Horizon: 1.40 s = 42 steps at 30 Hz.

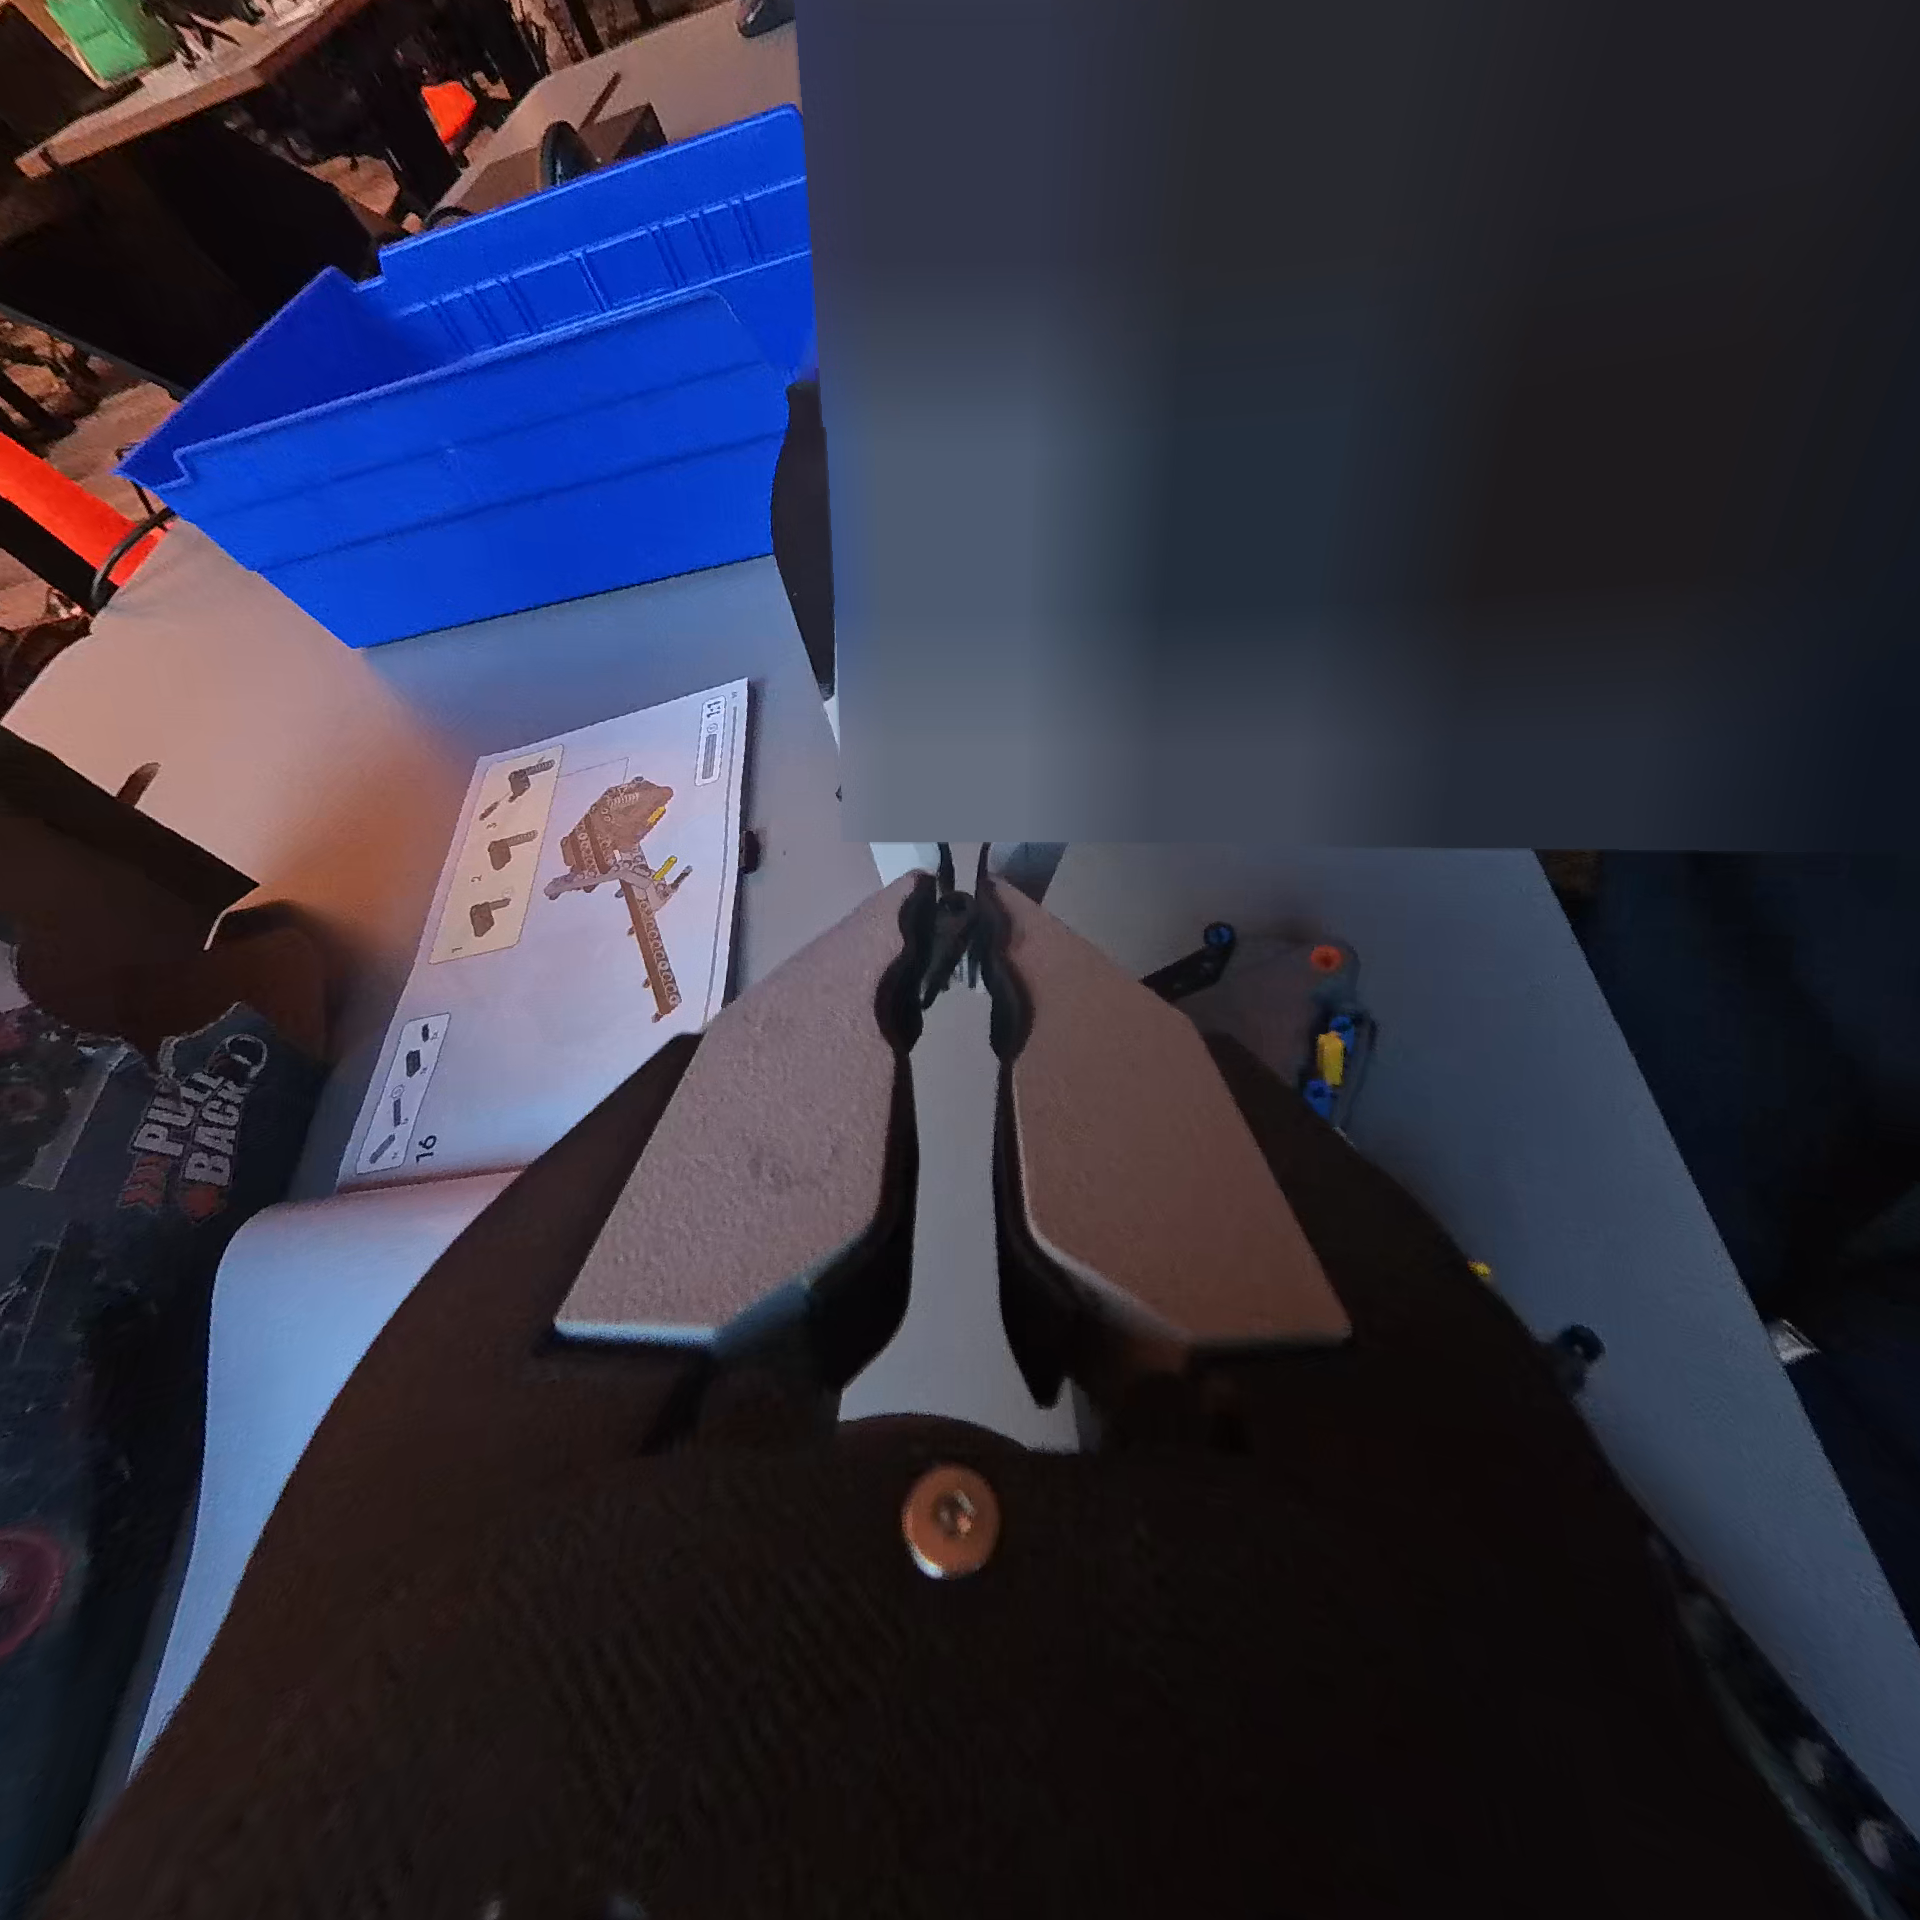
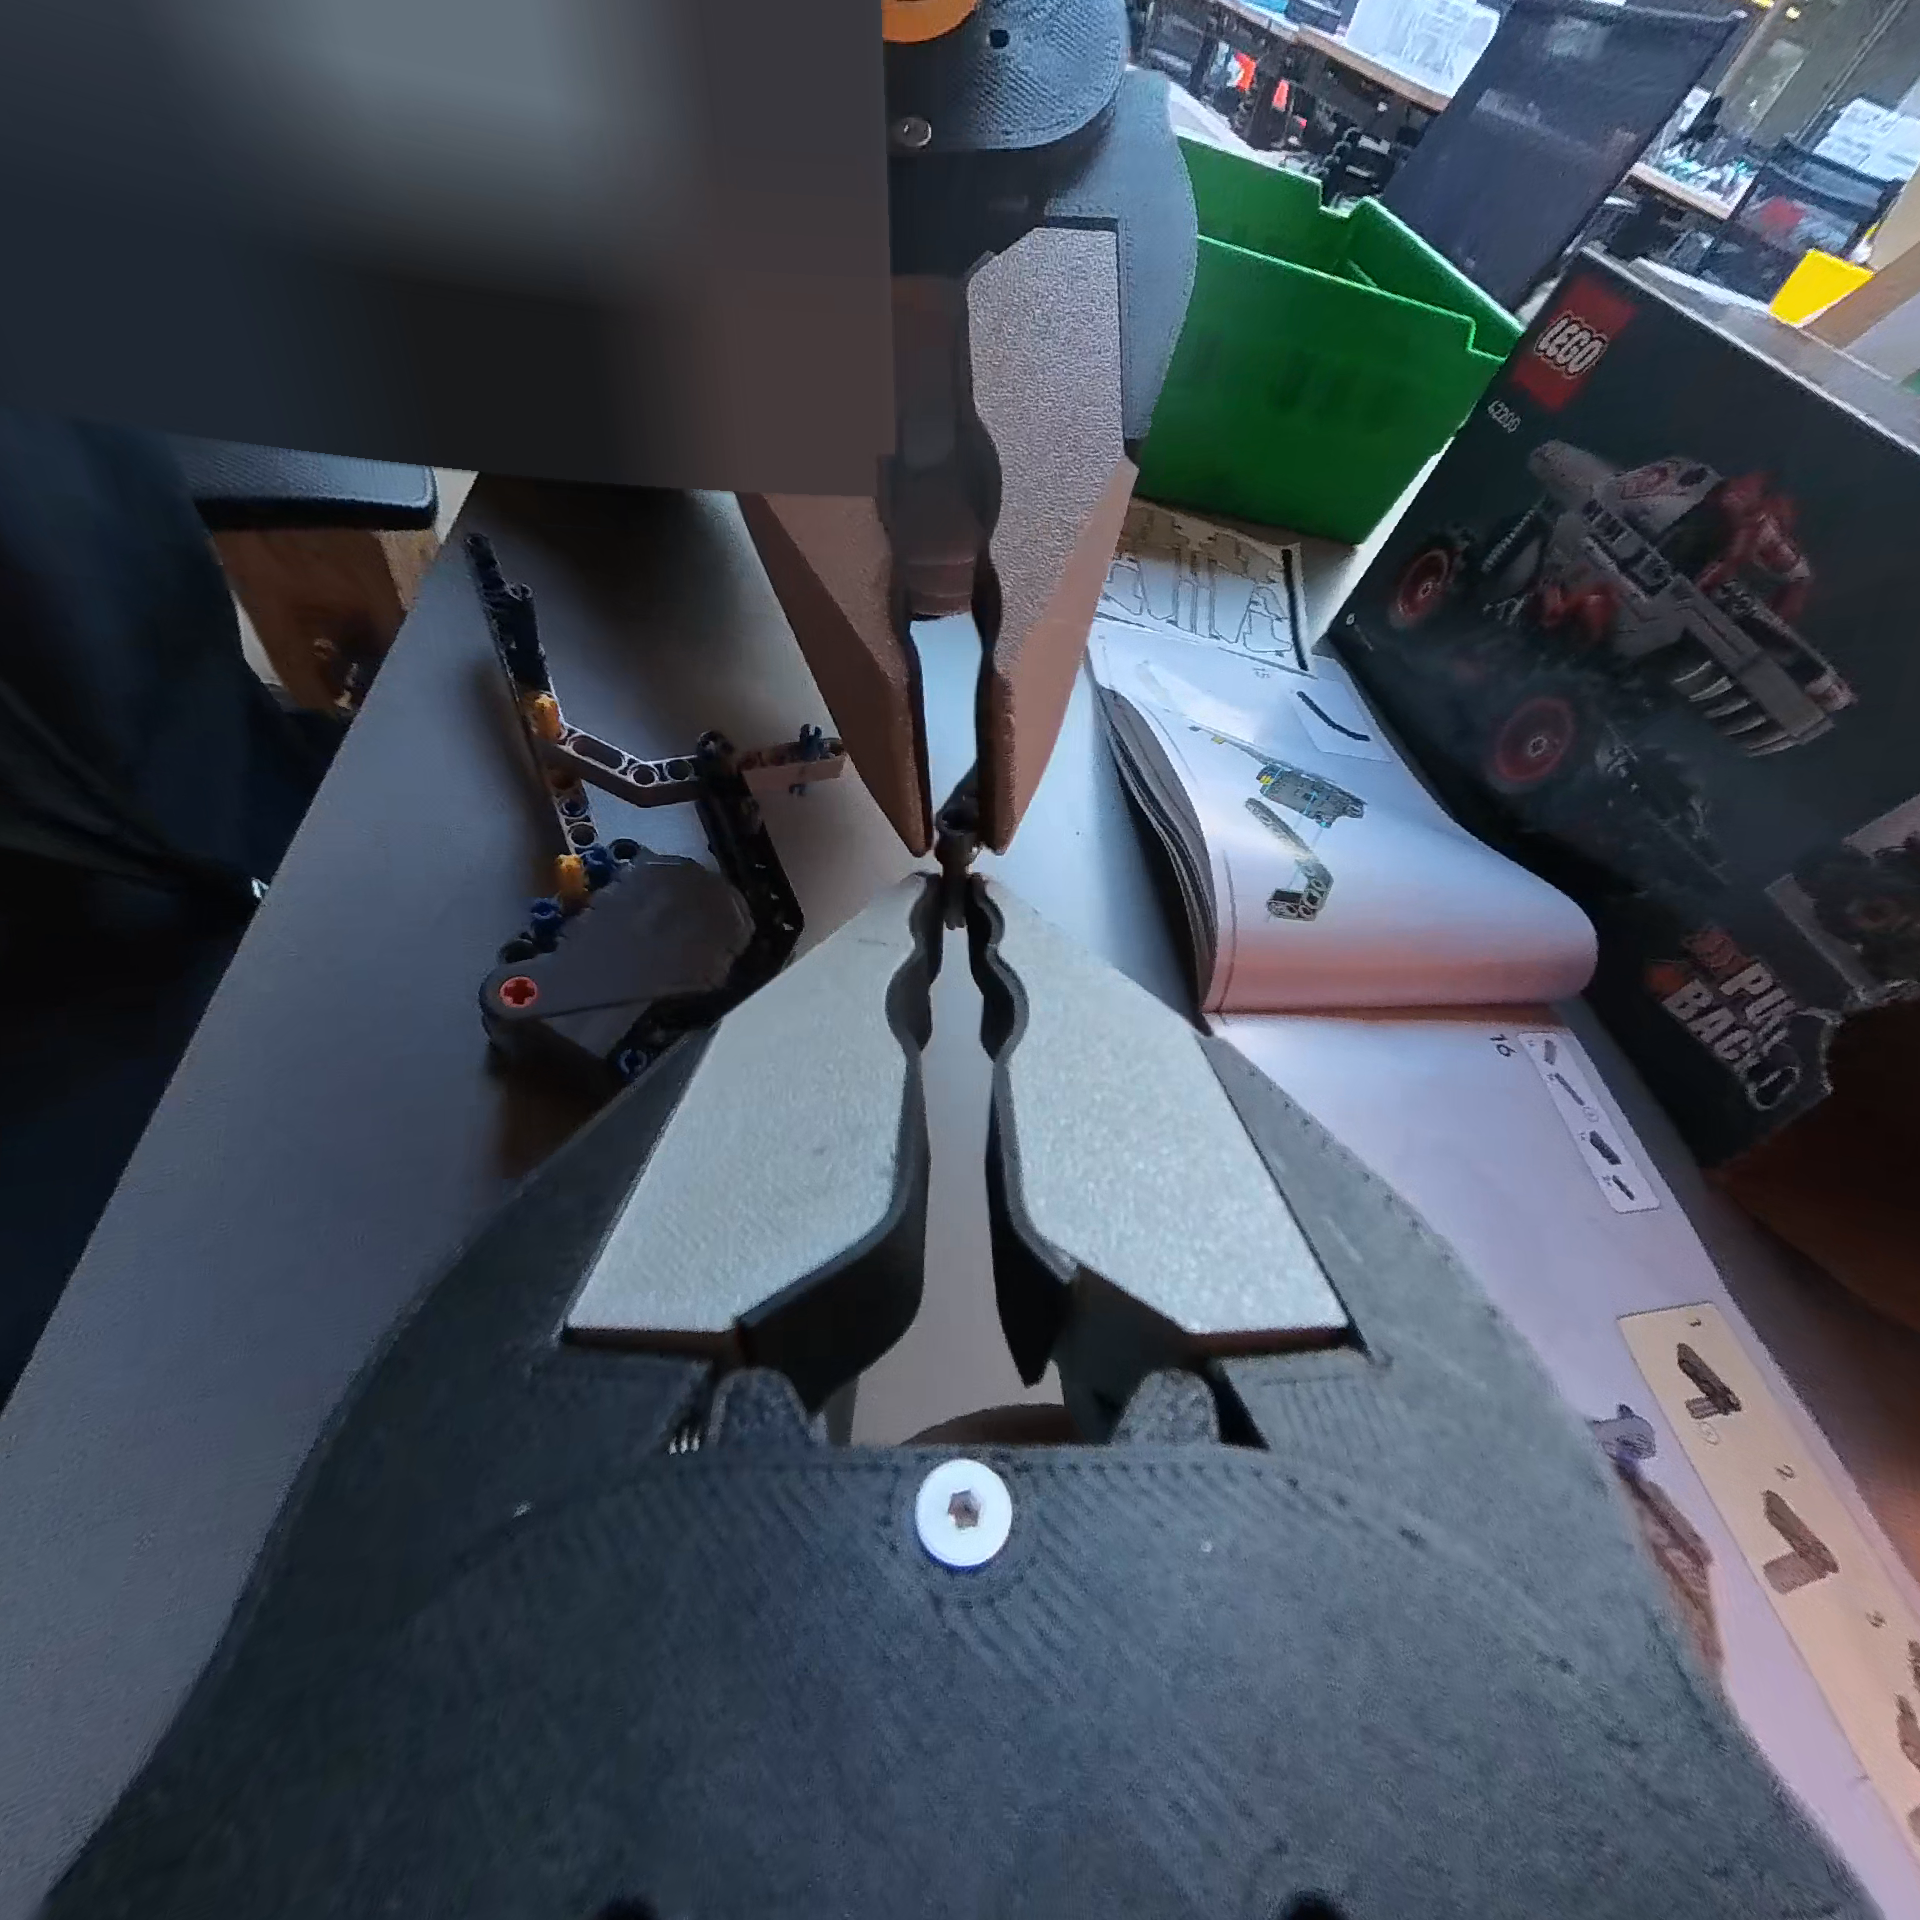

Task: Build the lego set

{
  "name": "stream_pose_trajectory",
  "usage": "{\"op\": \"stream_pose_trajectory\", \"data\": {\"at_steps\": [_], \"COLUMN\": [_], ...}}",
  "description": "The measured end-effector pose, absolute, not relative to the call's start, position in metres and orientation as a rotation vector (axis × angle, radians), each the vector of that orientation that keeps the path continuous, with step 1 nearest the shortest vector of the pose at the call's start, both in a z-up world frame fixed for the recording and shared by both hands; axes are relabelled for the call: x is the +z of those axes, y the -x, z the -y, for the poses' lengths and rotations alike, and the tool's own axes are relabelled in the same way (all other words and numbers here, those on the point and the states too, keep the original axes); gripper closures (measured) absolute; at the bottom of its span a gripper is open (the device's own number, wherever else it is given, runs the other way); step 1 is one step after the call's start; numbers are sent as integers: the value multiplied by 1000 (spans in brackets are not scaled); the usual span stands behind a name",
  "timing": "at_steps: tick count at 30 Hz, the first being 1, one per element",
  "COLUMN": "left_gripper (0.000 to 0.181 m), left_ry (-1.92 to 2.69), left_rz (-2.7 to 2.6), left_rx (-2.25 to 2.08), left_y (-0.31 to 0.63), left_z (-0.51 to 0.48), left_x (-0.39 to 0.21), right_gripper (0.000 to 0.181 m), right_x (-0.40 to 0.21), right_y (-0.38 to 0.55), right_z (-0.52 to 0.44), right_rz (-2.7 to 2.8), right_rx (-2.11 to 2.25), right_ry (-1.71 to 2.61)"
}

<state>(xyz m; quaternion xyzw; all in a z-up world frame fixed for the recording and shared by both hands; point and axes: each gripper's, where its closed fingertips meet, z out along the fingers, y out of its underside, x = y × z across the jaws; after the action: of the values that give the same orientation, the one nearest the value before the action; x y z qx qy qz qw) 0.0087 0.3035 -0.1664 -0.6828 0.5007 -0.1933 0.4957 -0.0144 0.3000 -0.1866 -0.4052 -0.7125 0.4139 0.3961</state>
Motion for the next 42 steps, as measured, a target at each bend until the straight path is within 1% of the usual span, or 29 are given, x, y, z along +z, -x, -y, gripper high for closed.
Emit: {"op": "stream_pose_trajectory", "data": {"at_steps": [7, 11, 21, 26, 30, 32, 33, 34, 42], "left_gripper": [170, 174, 174, 175, 176, 176, 176, 176, 176], "left_ry": [1647, 1644, 1659, 1854, 1975, 1998, 2009, 2010, 1948], "left_rz": [-1220, -1222, -1268, -1210, -1051, -1024, -1019, -1013, -1016], "left_rx": [-463, -454, -443, -482, -636, -667, -676, -683, -716], "left_y": [-8, -6, -4, 2, 8, 11, 10, 9, 5], "left_z": [-303, -303, -301, -311, -320, -322, -321, -321, -318], "left_x": [-166, -166, -173, -194, -198, -199, -201, -201, -191], "right_gripper": [179, 179, 179, 178, 170, 171, 176, 177, 178], "right_x": [-186, -186, -193, -216, -212, -207, -205, -205, -200], "right_y": [14, 15, 14, 18, 20, 20, 20, 19, 19], "right_z": [-304, -303, -301, -308, -314, -316, -317, -317, -313], "right_rz": [1785, 1787, 1834, 1923, 1881, 1849, 1835, 1839, 1826], "right_rx": [969, 941, 930, 903, 920, 957, 976, 993, 995], "right_ry": [974, 951, 969, 1188, 1215, 1222, 1230, 1237, 1170]}}
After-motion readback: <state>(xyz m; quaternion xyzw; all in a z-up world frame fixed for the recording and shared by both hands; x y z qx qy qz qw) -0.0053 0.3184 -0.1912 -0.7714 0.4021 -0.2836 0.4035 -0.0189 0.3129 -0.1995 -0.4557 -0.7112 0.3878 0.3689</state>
